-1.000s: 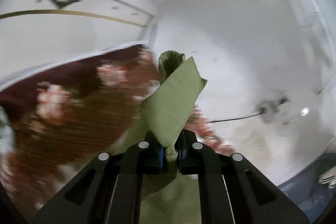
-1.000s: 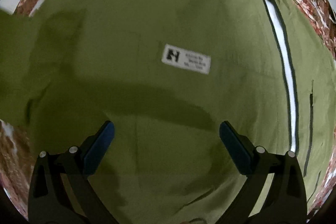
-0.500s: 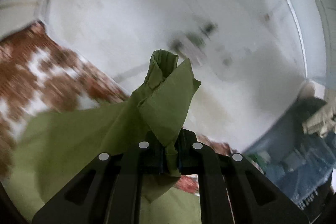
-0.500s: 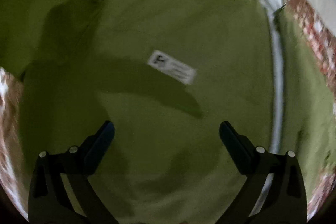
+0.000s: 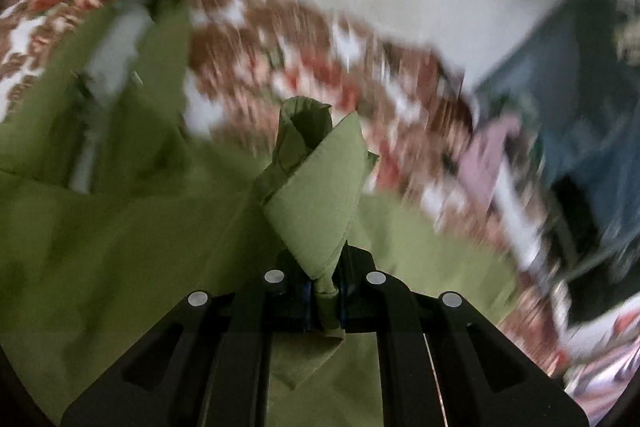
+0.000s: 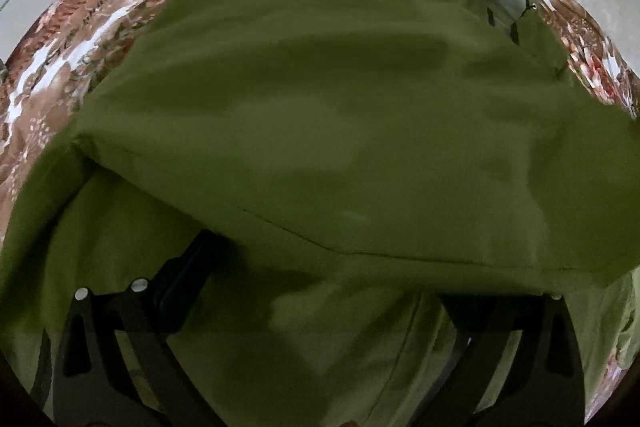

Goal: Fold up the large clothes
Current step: 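Carry the held sleeve across the jacket body and release it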

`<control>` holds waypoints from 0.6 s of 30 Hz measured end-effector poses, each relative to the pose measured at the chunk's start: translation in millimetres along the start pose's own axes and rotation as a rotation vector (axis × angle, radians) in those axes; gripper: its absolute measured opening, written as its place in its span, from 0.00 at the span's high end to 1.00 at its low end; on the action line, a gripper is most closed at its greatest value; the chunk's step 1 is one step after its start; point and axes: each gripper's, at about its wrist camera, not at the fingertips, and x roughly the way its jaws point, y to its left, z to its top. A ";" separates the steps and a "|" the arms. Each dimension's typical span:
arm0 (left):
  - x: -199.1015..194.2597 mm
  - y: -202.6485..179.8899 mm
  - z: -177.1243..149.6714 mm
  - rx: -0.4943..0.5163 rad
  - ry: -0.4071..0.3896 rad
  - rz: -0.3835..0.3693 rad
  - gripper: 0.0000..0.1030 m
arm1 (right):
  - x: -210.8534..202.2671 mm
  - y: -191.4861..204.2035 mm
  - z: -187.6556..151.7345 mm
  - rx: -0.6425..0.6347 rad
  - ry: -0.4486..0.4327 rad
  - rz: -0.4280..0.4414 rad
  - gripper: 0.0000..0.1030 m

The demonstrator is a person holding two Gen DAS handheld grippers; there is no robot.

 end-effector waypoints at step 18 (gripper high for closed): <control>57.3 -86.7 -56.6 0.351 0.196 0.187 0.10 | -33.9 -0.2 -45.9 -0.064 -0.034 0.020 0.05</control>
